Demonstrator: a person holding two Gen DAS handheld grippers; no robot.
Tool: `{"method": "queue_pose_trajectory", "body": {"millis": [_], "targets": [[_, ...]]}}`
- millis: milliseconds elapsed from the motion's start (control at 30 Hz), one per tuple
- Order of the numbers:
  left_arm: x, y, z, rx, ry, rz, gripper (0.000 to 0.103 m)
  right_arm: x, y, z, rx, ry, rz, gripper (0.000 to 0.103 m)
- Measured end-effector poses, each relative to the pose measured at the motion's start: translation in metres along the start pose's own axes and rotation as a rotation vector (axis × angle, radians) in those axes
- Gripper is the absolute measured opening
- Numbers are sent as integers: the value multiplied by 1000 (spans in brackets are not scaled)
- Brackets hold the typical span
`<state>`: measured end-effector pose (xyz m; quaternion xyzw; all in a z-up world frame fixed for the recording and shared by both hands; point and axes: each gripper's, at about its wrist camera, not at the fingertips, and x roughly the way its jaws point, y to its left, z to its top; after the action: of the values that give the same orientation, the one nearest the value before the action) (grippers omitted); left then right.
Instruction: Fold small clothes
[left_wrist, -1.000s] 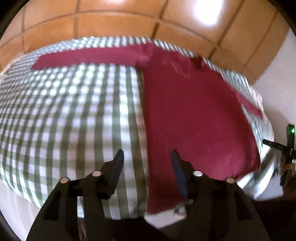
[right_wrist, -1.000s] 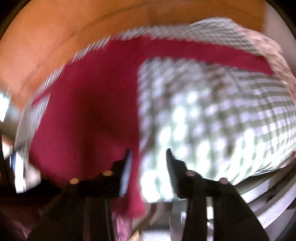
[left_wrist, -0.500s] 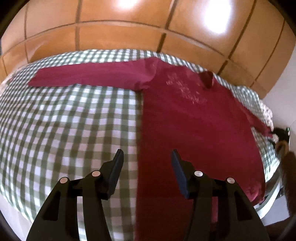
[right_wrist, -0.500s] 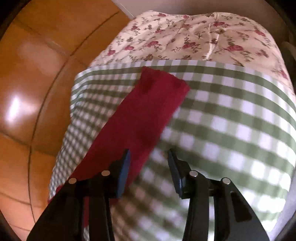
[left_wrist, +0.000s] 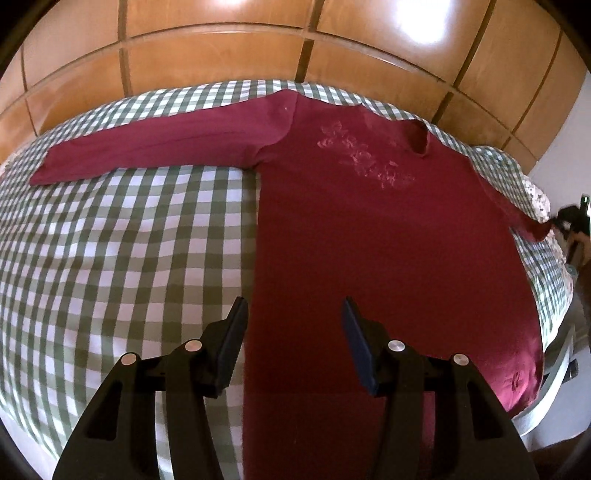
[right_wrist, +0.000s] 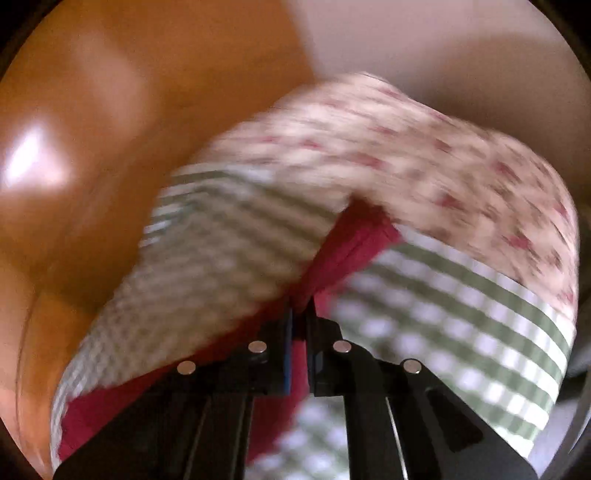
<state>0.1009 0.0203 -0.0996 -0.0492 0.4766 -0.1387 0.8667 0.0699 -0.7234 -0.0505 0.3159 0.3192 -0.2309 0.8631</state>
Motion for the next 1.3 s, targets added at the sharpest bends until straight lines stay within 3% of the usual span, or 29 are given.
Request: {"method": "queue_pose_trajectory", "body": {"millis": [133, 267, 400, 500, 567, 600, 633, 700, 800, 967, 1000, 1167, 1267, 1300], "targets": [[3, -5, 7, 17, -13, -34, 52, -25, 78, -27, -165, 13, 192, 5], [5, -13, 18, 12, -30, -83, 52, -41, 169, -85, -319, 86, 390, 5], [7, -20, 31, -11, -51, -134, 64, -46, 250, -154, -463, 171, 506, 5], [8, -28, 43, -25, -57, -172, 64, -45, 304, -208, -563, 245, 562, 6], [11, -27, 51, -46, -51, -218, 64, -45, 335, -243, -637, 290, 584, 11], [13, -27, 57, -58, -50, -242, 64, -45, 344, -251, -657, 293, 586, 23], [15, -26, 61, -65, -48, -254, 64, -48, 350, -258, -663, 299, 603, 42], [19, -26, 69, -78, -41, -281, 59, -57, 349, -258, -639, 283, 634, 48], [27, -28, 80, -83, -33, -312, 52, -73, 316, -238, -560, 240, 668, 63], [60, -44, 112, -114, 3, -367, 51, -92, 235, -213, -449, 206, 601, 68], [70, -50, 119, -112, 14, -369, 45, -97, 218, -209, -433, 207, 583, 68], [118, -71, 148, -134, 101, -373, 41, -84, 122, -202, -274, 248, 453, 69], [140, -82, 159, -142, 127, -364, 40, -77, 92, -193, -176, 262, 447, 69], [146, -86, 164, -138, 130, -362, 27, -74, 89, -192, -154, 262, 452, 69]]}}
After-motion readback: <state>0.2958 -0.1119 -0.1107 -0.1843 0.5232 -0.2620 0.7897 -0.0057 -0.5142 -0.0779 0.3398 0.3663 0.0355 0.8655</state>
